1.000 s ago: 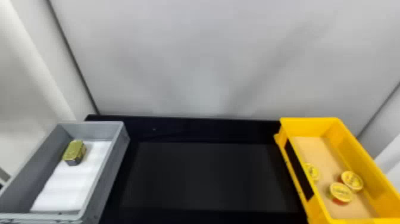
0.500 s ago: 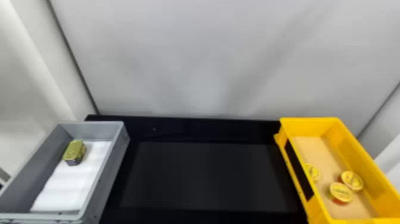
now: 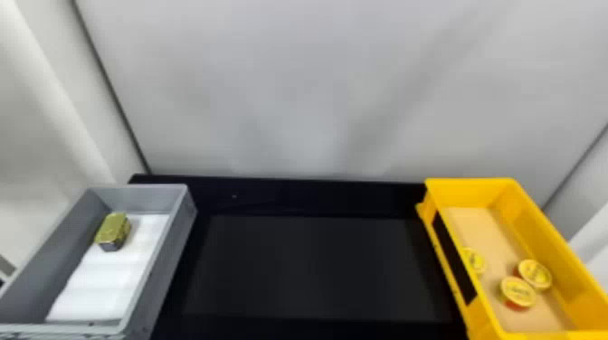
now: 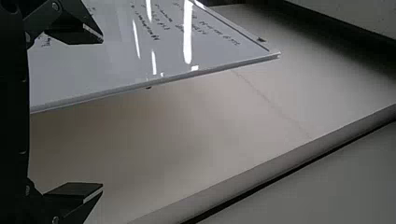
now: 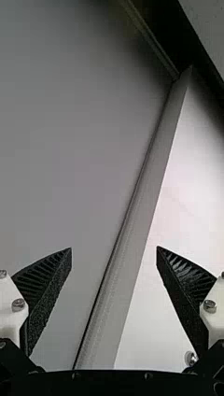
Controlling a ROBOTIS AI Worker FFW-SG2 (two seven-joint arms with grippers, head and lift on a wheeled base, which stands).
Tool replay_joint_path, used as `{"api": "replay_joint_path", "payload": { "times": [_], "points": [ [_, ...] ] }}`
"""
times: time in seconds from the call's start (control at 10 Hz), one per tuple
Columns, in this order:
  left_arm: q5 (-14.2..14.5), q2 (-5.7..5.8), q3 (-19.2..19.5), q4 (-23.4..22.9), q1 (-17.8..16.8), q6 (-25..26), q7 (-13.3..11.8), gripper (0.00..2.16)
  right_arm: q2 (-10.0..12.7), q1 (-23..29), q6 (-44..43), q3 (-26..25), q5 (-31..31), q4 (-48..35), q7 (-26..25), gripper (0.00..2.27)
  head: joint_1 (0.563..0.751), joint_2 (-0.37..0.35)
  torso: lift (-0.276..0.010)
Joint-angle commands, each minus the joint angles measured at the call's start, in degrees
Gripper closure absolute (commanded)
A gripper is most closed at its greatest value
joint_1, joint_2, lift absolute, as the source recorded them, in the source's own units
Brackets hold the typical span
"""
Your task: Pick up the round yellow can and place it in the yellow rectangular box
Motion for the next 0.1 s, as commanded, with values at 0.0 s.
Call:
{"api": "replay_joint_path", "payload": {
  "times": [0.0],
  "points": [
    [0.6, -0.15, 2.2, -1.1, 0.8, 0.0, -0.1, 0.16, 0.3, -2.6, 5.9, 6.2, 3.4, -0.1, -2.5, 0.15, 0.684, 0.014, -0.055]
  ]
}}
